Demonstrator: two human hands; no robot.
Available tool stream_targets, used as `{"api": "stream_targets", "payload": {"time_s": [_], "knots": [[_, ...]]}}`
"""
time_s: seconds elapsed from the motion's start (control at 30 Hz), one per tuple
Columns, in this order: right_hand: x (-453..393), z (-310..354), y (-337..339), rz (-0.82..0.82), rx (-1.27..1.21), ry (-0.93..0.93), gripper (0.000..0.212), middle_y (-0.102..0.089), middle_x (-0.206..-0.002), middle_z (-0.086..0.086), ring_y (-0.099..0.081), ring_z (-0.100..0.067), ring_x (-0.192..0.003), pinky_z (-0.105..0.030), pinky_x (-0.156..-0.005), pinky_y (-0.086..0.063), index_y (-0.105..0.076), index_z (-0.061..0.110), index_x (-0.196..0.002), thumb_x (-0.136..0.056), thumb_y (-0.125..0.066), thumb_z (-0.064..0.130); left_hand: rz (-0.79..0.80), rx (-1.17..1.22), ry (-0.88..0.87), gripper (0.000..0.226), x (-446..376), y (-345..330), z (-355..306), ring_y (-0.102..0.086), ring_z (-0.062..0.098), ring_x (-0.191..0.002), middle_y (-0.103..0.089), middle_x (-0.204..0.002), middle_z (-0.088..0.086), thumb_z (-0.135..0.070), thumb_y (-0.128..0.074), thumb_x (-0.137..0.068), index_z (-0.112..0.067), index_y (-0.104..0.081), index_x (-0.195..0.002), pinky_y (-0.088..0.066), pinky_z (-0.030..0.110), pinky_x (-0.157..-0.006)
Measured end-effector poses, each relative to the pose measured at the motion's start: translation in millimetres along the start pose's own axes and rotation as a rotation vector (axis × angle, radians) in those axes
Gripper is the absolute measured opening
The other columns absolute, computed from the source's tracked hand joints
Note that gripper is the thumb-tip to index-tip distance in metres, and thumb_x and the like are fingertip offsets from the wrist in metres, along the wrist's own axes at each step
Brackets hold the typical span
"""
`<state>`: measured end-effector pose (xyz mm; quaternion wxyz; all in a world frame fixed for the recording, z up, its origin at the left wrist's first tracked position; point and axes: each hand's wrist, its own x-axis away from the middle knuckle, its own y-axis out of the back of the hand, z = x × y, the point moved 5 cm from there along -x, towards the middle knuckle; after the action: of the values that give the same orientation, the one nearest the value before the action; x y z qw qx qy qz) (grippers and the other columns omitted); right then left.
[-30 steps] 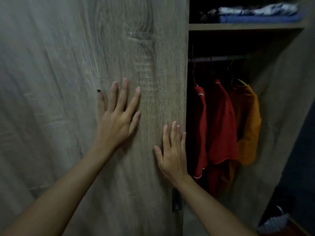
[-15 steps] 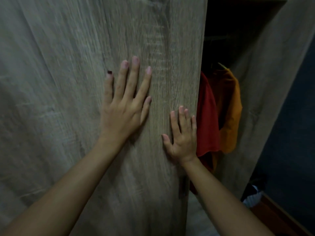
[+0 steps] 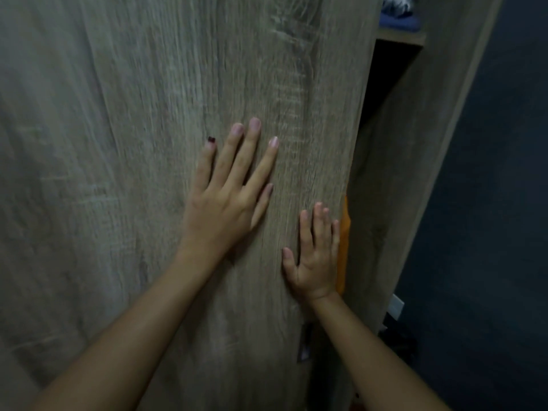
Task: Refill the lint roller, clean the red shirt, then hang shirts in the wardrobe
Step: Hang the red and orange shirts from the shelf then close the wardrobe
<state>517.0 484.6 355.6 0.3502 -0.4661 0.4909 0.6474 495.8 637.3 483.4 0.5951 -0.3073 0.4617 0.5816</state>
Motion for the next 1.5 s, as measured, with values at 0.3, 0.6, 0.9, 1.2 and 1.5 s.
{"api": "stream_targets", "payload": {"time_s": [0.3,0.6,0.9,1.2,1.5], "knots": [[-1,-84,12,-0.002,-0.019,-0.006,0.069,0.005,-0.162,0.002,-0.004,-0.021,-0.149,-0.048,-0.119,-0.007,0.0,0.024,-0.154,-0.096,-0.028,0.05,-0.044,-0.016,0.02,0.055,-34,-20,-74,-0.029,0.025,-0.141,-0.032,-0.152,0.01,-0.041,-0.037,-0.098,-0.02,-0.031,-0.148,-0.024,0.045,-0.111],[-2,-136,19,-0.013,-0.017,0.005,0.069,0.006,-0.162,0.001,-0.004,-0.022,-0.149,-0.049,-0.119,-0.007,0.0,0.024,-0.154,-0.096,-0.028,0.05,-0.038,-0.017,0.025,0.054,-56,-34,-121,-0.03,0.025,-0.14,-0.034,-0.152,0.01,-0.041,-0.038,-0.098,-0.02,-0.033,-0.147,-0.025,0.045,-0.111],[-1,-158,22,-0.038,-0.012,0.028,0.069,0.006,-0.162,0.001,-0.003,-0.021,-0.149,-0.047,-0.12,-0.006,-0.001,0.023,-0.154,-0.096,-0.028,0.05,-0.007,-0.018,0.027,0.054,-63,-41,-140,-0.026,0.025,-0.142,-0.031,-0.153,0.01,-0.041,-0.036,-0.099,-0.021,-0.03,-0.148,-0.025,0.046,-0.111],[-1,-159,21,-0.043,-0.024,0.039,0.069,0.006,-0.162,0.002,-0.003,-0.02,-0.149,-0.048,-0.119,-0.008,0.0,0.024,-0.154,-0.096,-0.029,0.049,0.025,-0.025,0.084,0.064,-63,-41,-136,-0.024,0.03,-0.142,-0.026,-0.153,0.013,-0.056,-0.039,-0.094,-0.021,-0.032,-0.148,-0.018,0.05,-0.113],[-1,-157,23,0.0,-0.034,0.029,0.07,0.01,-0.162,0.003,-0.001,-0.02,-0.149,-0.046,-0.12,-0.003,0.002,0.024,-0.153,-0.096,-0.029,0.048,0.245,-0.015,0.27,0.095,-6,-39,-120,-0.001,0.032,-0.144,-0.009,-0.156,0.014,-0.081,-0.034,-0.08,-0.025,-0.005,-0.151,0.0,0.07,-0.106]]}}
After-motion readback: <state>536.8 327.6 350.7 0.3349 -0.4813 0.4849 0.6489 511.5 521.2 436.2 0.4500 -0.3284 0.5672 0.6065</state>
